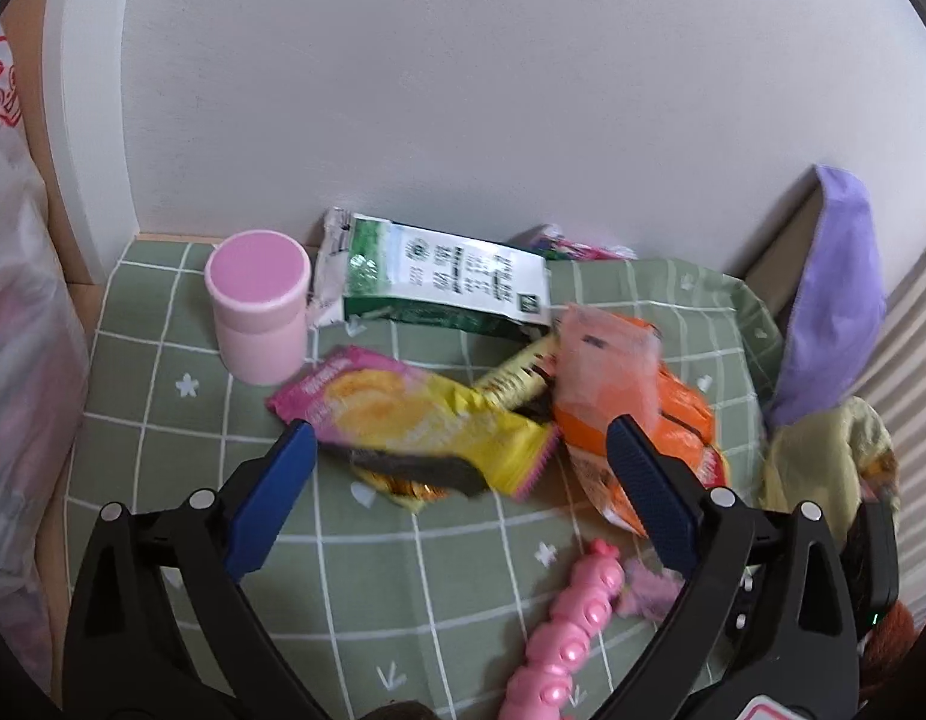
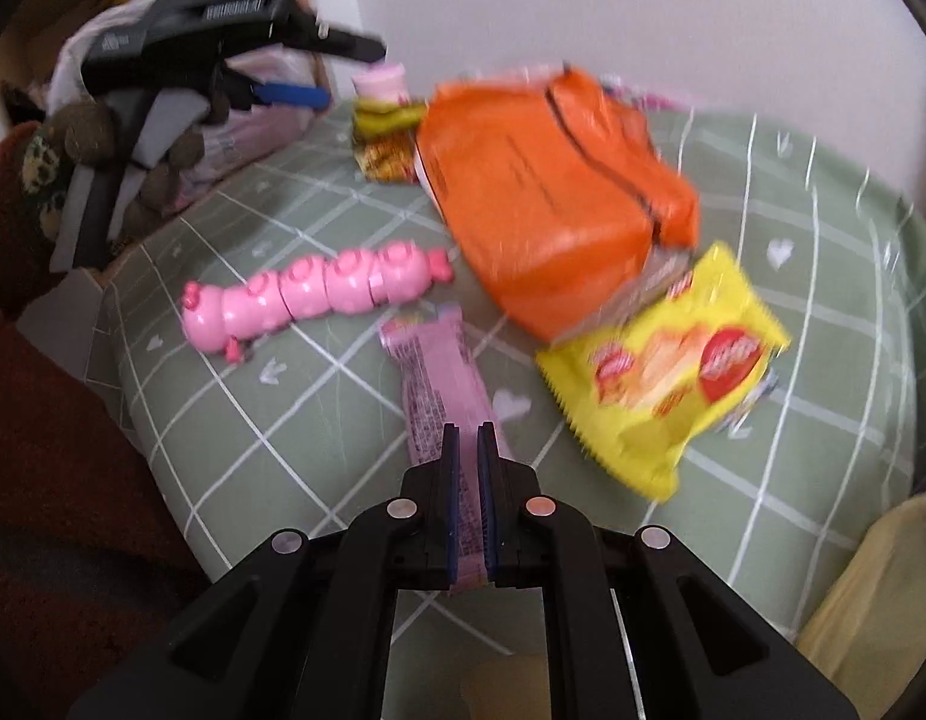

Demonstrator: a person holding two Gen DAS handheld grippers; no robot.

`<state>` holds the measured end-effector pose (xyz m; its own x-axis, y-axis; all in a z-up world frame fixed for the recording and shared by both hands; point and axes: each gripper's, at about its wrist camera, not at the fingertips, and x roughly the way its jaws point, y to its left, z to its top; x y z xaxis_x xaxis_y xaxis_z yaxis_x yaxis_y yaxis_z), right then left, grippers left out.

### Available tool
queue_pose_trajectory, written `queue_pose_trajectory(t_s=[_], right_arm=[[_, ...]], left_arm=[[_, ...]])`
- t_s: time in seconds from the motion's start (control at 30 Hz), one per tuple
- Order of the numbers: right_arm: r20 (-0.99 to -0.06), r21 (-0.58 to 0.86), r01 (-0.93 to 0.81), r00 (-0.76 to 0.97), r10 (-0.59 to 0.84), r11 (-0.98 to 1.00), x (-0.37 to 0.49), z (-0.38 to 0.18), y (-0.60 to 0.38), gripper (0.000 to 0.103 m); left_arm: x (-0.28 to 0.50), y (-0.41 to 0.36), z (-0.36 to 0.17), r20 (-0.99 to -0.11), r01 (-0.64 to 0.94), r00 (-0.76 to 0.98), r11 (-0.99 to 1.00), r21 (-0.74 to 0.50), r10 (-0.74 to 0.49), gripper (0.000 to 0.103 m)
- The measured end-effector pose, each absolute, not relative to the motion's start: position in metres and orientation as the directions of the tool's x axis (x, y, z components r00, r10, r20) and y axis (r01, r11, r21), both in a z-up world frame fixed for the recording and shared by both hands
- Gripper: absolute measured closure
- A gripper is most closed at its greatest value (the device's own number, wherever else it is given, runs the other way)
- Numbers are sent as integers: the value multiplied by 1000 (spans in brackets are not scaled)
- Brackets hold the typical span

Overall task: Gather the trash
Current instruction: 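Return the left tool to the table and grasp the orange bag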

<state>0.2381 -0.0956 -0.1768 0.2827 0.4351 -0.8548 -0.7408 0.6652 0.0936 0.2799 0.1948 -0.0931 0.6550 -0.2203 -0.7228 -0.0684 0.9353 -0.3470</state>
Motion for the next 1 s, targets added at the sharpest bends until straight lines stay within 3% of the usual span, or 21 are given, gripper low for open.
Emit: queue_pose_trajectory(t_s=[0.17,0.43,0.53,0.73,1.0], right_arm=[[-875,128,-696,256,411,707,244,-179,-86,94],[-834,382,-571,124,537,726,268,-187,-87,94],[-857,306,-631,143,495,713,262,-183,-69,94],[-886,-5,-760,304,349,650,242,-176,-44,94],[-880,90,-435,385,276,896,280,-168,-135,94]], left_arm=[[296,208,-102,-741,-164,648,918,-360,-174,10],[293,211,-124,-796,-186,588,933,-307,-145,10],[283,218,-124,-791,-198,593,925,-324,-150,10],[263,232,-108,-763,-202,629,916,-347,-150,10],[257,225,-104,-740,-152,643,915,-375,-196,10]])
